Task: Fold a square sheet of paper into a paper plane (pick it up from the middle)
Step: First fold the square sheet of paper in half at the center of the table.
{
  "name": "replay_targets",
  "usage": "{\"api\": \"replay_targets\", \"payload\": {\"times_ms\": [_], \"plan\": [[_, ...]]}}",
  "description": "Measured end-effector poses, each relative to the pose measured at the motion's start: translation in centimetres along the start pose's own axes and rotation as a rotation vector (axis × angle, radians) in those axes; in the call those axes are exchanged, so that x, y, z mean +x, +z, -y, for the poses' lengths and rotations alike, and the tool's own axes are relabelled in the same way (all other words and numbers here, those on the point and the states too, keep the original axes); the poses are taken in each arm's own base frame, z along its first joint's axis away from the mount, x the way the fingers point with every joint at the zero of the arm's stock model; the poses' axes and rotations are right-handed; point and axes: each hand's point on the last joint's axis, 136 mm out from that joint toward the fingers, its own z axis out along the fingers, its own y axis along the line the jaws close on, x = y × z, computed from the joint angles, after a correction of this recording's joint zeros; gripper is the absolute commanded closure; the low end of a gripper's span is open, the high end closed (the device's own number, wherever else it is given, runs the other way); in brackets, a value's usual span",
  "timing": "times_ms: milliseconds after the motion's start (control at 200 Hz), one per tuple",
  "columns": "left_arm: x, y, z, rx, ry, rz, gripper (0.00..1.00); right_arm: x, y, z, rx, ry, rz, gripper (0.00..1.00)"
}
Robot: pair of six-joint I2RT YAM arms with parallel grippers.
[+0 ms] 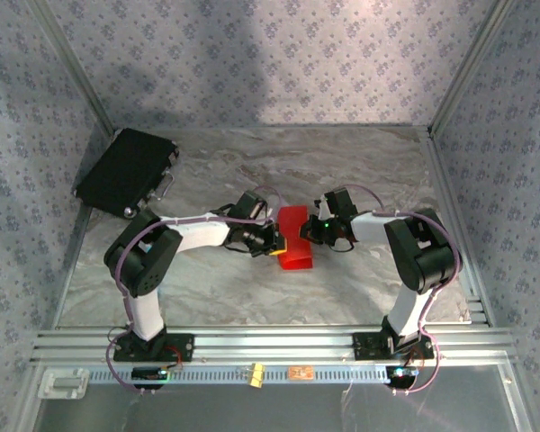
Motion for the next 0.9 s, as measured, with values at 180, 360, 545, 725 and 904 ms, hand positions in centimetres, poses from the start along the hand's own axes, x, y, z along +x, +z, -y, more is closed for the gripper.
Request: {"api": "replay_targets", "payload": {"times_ms": [180, 360, 545, 725, 904], "plan": [[1.2, 1.4, -1.1, -0.027, -0.010, -0.048, 0.99, 0.0, 0.0, 0.0, 0.002, -0.001, 0.003, 1.00], [2.1, 1.8, -2.5, -0.054, 0.002, -0.072, 0.99, 0.0, 0.0, 0.1, 0.001, -0.002, 0.005, 1.00], [2.1, 1.8, -2.5, -0.055, 0.034, -0.068, 0.98, 0.0, 0.0, 0.1, 0.001, -0.003, 0.006, 1.00], [2.3, 1.5, -2.0, -0.063, 0.049, -0.060, 0.98, 0.0, 0.0, 0.1, 0.003, -0.003, 0.007, 1.00], [2.1, 1.1, -1.0, -0.043, 0.070, -0.045, 0.96, 0.0, -0.1, 0.1, 0.003, -0.003, 0.008, 1.00]]}}
